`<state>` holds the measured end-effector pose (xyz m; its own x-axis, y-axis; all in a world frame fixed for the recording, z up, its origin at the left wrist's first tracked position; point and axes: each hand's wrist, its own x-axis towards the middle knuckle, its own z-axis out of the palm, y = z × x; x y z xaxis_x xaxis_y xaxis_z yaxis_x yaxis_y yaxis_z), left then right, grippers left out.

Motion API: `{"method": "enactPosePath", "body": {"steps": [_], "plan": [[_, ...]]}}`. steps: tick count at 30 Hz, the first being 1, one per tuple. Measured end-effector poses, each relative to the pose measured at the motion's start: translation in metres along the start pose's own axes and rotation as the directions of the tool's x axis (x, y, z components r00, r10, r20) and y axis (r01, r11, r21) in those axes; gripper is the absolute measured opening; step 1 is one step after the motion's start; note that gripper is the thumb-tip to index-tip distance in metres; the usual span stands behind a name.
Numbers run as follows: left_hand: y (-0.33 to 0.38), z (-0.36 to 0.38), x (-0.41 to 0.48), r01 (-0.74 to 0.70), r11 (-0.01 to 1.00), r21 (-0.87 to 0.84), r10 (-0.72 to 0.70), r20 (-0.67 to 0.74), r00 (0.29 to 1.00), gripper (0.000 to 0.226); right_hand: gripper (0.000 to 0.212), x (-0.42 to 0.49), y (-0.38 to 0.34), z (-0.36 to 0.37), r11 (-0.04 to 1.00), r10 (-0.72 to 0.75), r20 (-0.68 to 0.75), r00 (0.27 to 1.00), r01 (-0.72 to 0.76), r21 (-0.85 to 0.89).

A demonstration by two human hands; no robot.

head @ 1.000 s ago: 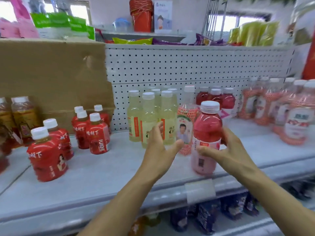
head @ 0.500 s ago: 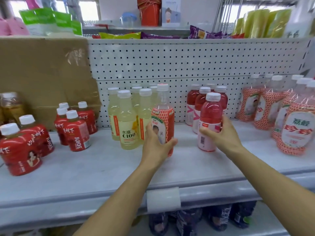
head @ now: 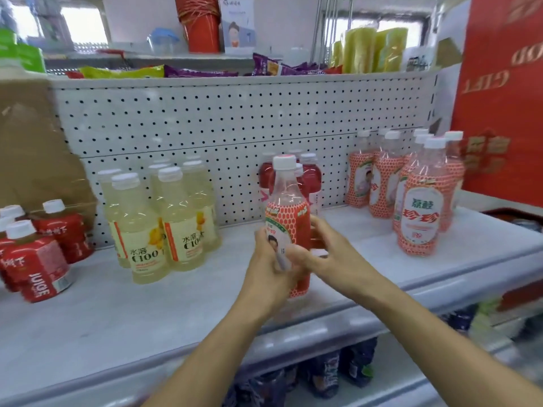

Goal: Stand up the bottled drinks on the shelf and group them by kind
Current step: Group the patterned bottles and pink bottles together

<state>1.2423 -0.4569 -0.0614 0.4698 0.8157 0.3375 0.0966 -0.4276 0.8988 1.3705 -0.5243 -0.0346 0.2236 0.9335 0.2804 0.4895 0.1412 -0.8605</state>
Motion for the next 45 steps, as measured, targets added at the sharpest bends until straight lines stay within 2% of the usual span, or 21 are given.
{"method": "enactPosePath", "body": {"steps": [2, 4, 8, 9, 16, 20, 24, 28, 33, 37, 41, 43, 45], "plan": [[0.006, 0.032, 0.006, -0.06, 0.998, -0.026, 0.061, 0.036, 0.998, 0.048, 0.061, -0.002, 0.005, -0.013, 1.0, 0.018, -0.085, 0.996, -0.018, 0.01], [0.01, 0.056, 0.011, -0.102, 0.994, -0.047, 0.106, 0.094, 0.99, 0.048, 0.058, -0.004, 0.012, -0.032, 0.999, 0.033, -0.175, 0.984, -0.032, 0.012], [0.016, 0.074, 0.018, -0.096, 0.995, 0.004, 0.088, 0.367, 0.926, 0.059, 0.055, -0.01, 0.026, -0.062, 0.999, 0.051, -0.289, 0.956, -0.052, 0.005], [0.017, 0.077, 0.019, -0.093, 0.995, 0.023, 0.076, 0.397, 0.914, 0.06, 0.055, -0.012, 0.03, -0.067, 0.998, 0.054, -0.331, 0.942, -0.057, 0.001], [0.036, 0.124, 0.022, -0.043, 0.998, 0.045, 0.02, 0.427, 0.904, 0.082, 0.07, -0.036, 0.057, -0.118, 1.0, 0.004, -0.528, 0.849, -0.008, -0.004], [0.048, 0.165, 0.036, -0.052, 0.994, 0.091, 0.019, 0.335, 0.942, 0.095, 0.06, -0.041, 0.07, -0.169, 1.0, -0.019, -0.58, 0.814, 0.02, -0.005], [0.052, 0.209, 0.067, -0.07, 0.989, 0.13, 0.043, 0.204, 0.978, 0.099, 0.05, -0.032, 0.096, -0.222, 1.0, -0.015, -0.57, 0.821, 0.009, -0.013], [0.042, 0.248, 0.088, -0.019, 0.985, 0.17, 0.013, 0.036, 0.999, 0.095, 0.058, -0.013, 0.122, -0.255, 0.999, 0.01, -0.513, 0.859, -0.026, -0.023], [0.039, 0.268, 0.095, -0.012, 0.98, 0.197, 0.026, -0.068, 0.997, 0.094, 0.067, 0.006, 0.143, -0.273, 0.999, 0.044, -0.445, 0.895, -0.047, 0.004], [0.038, 0.273, 0.098, 0.017, 0.973, 0.232, 0.005, -0.094, 0.996, 0.092, 0.072, 0.008, 0.147, -0.273, 0.997, 0.058, -0.41, 0.91, -0.077, -0.03], [0.039, 0.266, 0.081, 0.036, 0.933, 0.359, -0.038, -0.002, 0.999, 0.094, 0.083, -0.006, 0.153, -0.261, 0.982, 0.033, -0.392, 0.919, -0.103, -0.158], [0.042, 0.255, 0.064, 0.004, 0.863, 0.504, -0.05, 0.078, 0.996, 0.087, 0.086, -0.022, 0.154, -0.254, 0.961, 0.026, -0.375, 0.927, -0.127, -0.247], [0.045, 0.242, 0.042, -0.043, 0.754, 0.656, -0.051, 0.124, 0.991, 0.075, 0.083, -0.041, 0.155, -0.244, 0.927, 0.027, -0.343, 0.939, -0.152, -0.343]]}}
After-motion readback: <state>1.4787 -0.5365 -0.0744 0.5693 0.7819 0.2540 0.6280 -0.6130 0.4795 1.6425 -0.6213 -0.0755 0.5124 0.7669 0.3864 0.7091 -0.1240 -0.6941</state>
